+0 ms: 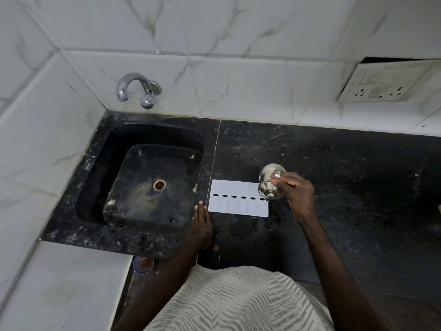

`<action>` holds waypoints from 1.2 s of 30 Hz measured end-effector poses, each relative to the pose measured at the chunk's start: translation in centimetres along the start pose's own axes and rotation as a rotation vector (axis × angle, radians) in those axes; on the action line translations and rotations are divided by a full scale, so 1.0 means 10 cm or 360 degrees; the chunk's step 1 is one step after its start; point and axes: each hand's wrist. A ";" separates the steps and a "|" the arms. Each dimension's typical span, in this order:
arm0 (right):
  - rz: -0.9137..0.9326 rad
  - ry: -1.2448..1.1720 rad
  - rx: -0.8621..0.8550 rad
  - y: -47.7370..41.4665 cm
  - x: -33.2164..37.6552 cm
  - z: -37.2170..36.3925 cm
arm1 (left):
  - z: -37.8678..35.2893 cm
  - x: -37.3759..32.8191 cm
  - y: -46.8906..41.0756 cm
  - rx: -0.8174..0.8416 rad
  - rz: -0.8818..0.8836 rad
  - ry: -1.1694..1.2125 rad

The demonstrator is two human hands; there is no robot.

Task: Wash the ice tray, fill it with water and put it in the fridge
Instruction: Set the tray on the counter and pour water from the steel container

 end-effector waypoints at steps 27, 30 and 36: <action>-0.0155 -0.0187 -0.0090 -0.09 0.17 -0.14 | -0.02 -0.01 -0.02 -0.0010 0.0009 -0.0019; -0.0132 -0.0172 -0.0066 -0.09 0.19 -0.19 | 0.02 -0.02 0.01 0.0009 0.0015 -0.0018; -0.0014 -0.0145 0.0021 -0.03 0.23 -0.27 | 0.04 -0.03 0.02 0.0033 0.0017 -0.0033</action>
Point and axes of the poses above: each hand's wrist, its own y-axis away from the middle knuckle, its own z-axis out of the back of the hand, x = y × z, and after that the axes turned 5 degrees about -z, right-handed
